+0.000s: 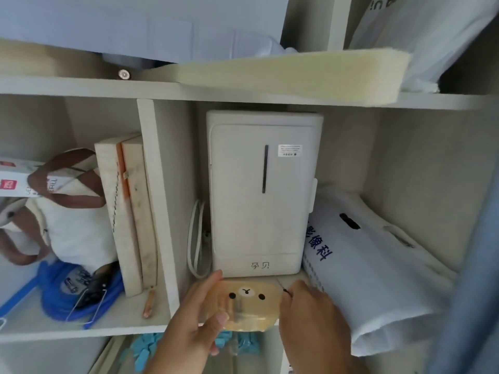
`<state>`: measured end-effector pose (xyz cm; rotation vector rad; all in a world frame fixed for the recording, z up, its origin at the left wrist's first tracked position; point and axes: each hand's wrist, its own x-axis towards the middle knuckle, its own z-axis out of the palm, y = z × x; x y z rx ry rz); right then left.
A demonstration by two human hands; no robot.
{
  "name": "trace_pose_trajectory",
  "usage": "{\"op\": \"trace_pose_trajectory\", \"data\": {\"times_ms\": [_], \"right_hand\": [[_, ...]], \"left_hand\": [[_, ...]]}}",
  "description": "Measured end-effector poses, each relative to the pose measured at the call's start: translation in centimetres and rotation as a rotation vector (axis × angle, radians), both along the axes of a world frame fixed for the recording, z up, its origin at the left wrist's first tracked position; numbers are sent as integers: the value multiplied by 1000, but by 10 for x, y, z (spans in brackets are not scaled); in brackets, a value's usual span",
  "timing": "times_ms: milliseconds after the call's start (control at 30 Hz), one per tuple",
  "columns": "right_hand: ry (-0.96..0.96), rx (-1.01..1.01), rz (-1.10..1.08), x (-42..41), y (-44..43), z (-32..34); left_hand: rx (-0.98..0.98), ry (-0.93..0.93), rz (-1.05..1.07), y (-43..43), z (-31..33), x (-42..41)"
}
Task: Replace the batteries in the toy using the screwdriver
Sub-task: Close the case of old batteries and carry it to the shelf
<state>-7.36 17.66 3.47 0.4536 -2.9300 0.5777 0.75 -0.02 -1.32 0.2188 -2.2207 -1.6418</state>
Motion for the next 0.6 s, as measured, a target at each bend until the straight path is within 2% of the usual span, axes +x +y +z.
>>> {"op": "trace_pose_trajectory", "data": {"times_ms": [233,367,467,600], "right_hand": [[10,3,43,-6,-1,-2],[-19,42,62,-9,-3,-5],[-53,47,58,-11,-6,-10],[-6,24,27,-12,-11,-14]], "left_hand": [[-76,-50,87,-3,-9,-2],[-311,-55,131,-1,-9,-10],[-405,-12,185,2,-12,-15],[-379,15,165,-5,-22,-21]]}}
